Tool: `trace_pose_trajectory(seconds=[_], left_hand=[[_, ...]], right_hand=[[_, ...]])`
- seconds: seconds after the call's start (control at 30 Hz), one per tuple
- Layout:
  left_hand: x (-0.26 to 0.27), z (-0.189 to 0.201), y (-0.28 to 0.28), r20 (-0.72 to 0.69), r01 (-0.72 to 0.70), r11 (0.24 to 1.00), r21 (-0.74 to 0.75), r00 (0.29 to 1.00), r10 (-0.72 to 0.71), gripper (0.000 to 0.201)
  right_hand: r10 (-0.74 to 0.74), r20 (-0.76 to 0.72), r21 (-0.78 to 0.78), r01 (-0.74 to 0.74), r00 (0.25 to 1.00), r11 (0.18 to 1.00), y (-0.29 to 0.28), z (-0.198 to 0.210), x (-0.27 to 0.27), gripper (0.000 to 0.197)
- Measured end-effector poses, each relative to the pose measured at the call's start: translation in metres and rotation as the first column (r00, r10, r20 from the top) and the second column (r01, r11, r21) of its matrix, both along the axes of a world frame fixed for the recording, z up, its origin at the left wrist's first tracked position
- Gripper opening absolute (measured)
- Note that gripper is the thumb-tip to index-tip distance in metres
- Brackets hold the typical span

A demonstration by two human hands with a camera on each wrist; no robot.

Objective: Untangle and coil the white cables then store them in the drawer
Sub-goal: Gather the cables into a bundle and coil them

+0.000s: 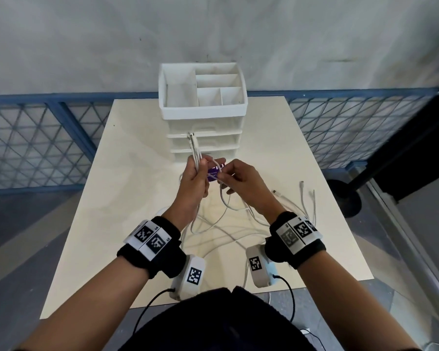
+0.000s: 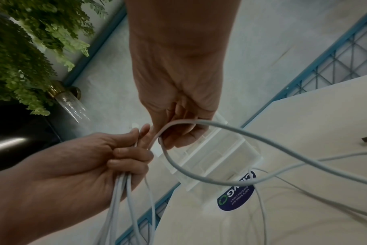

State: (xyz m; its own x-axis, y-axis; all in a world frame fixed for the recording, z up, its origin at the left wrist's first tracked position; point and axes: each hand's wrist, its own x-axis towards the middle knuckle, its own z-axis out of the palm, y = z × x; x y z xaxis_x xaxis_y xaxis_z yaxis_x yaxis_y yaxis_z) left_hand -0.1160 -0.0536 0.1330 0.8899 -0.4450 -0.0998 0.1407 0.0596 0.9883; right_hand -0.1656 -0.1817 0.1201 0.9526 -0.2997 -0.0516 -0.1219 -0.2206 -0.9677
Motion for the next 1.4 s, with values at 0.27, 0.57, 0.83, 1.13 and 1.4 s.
trace_pose_trajectory(seconds=[0.27,0.57,0.83,1.13,1.4], left_hand=[[0.004,0.005,0.000,0.040,0.110,0.989,0.099,0.993,-0.115,0.023],[0.035,0.028,0.012,0.155,-0.050,0.996,0.071,0.987,0.038,0.021],[0.065,0.060,0.024,0.320,-0.250,0.966,-0.058,0.912,0.256,0.022],[0.055,0.063,0.012,0.267,0.020,0.972,-0.236,0.963,0.046,0.018],[0.046,0.080,0.006,0.253,0.170,0.946,-0.276,0.962,-0.100,0.019]], right_hand=[[0.074,0.029,-0.077,-0.071,0.997,0.994,0.004,0.006,-0.001,0.009],[0.161,-0.123,-0.072,-0.171,0.979,0.983,-0.023,-0.033,-0.013,0.026],[0.043,-0.473,-0.455,-0.285,0.880,0.844,-0.060,-0.092,-0.038,0.022],[0.190,-0.302,-0.332,-0.289,0.934,0.898,-0.047,-0.006,0.001,0.096],[0.440,-0.026,0.072,-0.437,0.898,0.896,0.022,0.037,0.018,0.023]])
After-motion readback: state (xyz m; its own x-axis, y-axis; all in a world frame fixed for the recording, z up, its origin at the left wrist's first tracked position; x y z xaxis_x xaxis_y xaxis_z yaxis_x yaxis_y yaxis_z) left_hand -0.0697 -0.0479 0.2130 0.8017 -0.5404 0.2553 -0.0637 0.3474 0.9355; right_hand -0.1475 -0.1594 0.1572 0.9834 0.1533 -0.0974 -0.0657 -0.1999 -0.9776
